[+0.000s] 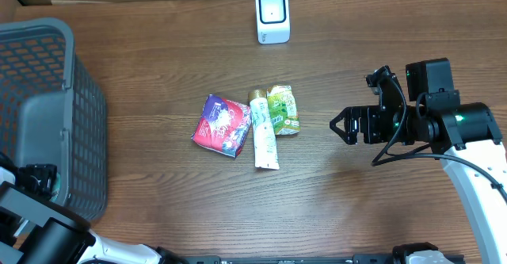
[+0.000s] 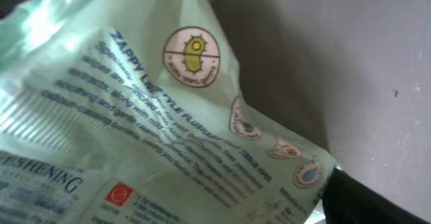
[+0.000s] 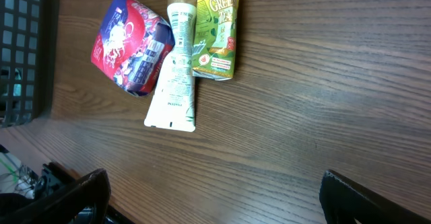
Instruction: Scan the item barcode
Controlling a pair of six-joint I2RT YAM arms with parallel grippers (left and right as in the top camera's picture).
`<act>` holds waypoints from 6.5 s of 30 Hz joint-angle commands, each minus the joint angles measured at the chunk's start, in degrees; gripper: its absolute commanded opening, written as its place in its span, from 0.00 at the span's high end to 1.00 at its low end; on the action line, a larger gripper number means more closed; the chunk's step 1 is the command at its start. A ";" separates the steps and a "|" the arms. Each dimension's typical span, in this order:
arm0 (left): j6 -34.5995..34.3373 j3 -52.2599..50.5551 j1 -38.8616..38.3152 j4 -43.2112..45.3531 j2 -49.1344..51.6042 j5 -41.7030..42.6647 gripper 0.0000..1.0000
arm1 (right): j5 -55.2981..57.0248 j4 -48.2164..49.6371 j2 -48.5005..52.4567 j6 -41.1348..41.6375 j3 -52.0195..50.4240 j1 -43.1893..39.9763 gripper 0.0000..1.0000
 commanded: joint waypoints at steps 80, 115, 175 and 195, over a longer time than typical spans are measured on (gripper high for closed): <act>18.18 27.28 -87.25 -11.76 12.39 42.45 0.96 | 0.37 -0.15 0.04 0.20 -0.35 -0.35 0.00; 4.24 34.88 -77.44 -43.52 -17.73 -5.01 0.00 | 0.37 1.33 0.04 1.53 -0.35 -0.35 0.00; 34.71 14.99 -64.63 -17.64 -31.95 12.48 0.00 | 0.37 5.35 12.20 -4.42 -0.35 -0.35 0.08; 34.69 14.99 -64.65 -17.31 -24.46 12.72 0.00 | -1.01 14.34 32.37 -9.40 -0.42 -0.35 0.39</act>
